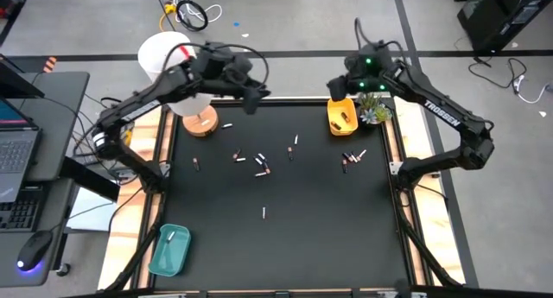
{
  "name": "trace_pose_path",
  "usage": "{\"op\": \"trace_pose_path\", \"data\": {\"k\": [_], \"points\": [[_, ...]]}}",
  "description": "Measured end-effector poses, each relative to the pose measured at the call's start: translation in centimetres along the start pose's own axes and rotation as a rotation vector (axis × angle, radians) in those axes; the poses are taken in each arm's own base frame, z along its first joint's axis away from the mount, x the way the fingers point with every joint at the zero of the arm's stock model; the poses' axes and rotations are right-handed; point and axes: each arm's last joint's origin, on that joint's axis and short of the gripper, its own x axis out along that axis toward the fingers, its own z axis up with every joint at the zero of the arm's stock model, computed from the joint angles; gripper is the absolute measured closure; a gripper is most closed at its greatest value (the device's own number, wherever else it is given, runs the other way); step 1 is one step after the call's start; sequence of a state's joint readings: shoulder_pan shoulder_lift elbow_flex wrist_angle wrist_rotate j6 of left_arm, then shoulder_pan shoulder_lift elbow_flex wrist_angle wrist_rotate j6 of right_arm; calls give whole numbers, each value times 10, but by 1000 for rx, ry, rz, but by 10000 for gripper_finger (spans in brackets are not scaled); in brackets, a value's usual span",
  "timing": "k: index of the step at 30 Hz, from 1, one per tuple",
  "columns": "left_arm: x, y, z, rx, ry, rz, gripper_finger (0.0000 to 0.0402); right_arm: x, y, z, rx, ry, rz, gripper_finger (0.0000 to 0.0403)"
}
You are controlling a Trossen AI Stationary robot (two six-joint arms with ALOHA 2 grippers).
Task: Sort batteries
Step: Put the black battery into the yellow bin
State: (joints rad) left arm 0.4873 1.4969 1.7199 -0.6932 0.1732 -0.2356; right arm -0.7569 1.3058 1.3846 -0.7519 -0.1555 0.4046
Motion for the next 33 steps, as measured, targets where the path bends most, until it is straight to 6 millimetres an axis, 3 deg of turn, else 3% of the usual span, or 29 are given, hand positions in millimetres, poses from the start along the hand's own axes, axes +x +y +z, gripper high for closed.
{"op": "trace_pose_path", "data": {"k": [7, 15, 21, 33], "points": [[-25, -14, -2, 47, -41, 101, 239, 47, -41, -4, -18, 207, -192, 364], [-24, -35, -20, 97, -7, 103, 239, 106, -74, -14, 32, 395, -280, 364], [-32, -44, -45, 70, 28, 138, 239, 125, -87, -26, 54, 494, -295, 364], [-60, -30, -86, -86, -55, 159, 239, 147, -124, -70, 146, 604, -344, 364]]}}
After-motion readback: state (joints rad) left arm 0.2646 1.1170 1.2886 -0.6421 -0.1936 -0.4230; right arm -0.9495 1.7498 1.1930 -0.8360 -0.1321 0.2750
